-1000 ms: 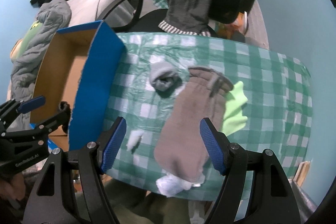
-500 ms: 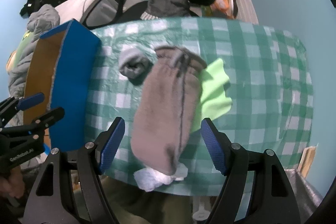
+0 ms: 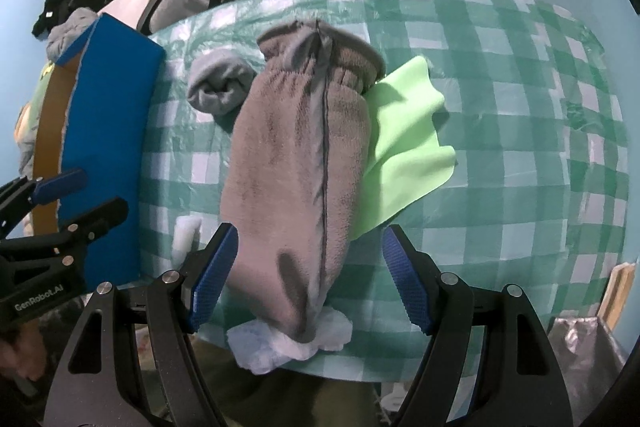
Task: Organize soft objects
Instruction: 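Move both tools back over the table toward the grey socks, then grasp the grey fleece sock cuff with the right tool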
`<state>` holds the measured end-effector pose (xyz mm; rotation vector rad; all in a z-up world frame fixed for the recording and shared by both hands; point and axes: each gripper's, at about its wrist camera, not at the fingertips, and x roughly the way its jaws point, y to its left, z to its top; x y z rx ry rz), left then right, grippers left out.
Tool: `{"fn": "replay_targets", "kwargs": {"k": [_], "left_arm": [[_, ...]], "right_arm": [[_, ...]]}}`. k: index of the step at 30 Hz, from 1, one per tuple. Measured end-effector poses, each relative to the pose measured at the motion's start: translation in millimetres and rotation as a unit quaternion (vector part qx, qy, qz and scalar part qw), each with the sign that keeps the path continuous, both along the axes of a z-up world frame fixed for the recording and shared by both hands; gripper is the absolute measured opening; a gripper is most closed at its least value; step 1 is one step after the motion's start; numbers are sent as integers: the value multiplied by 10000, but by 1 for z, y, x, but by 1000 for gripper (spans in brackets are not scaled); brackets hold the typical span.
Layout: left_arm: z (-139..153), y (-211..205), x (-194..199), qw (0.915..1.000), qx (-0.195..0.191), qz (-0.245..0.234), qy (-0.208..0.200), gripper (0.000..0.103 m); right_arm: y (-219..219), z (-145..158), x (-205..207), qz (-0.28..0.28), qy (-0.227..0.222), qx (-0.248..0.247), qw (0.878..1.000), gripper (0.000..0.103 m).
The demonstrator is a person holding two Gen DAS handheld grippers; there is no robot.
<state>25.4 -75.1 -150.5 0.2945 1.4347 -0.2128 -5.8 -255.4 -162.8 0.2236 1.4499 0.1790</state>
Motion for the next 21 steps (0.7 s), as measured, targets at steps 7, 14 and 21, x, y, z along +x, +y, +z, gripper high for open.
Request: {"fn": "replay_targets", "kwargs": {"k": [7, 14, 21], "left_arm": [[-12, -1, 5, 10000, 44, 14, 48, 67], [-20, -1, 8, 9999, 111, 27, 127, 67], [-25, 4, 9, 9997, 149, 53, 179, 68]], "right_arm": [[2, -12, 4, 47, 61, -71, 9999, 75], [12, -27, 10, 140, 173, -172, 9996, 75], [24, -33, 12, 342, 165, -362, 9986, 69]]}}
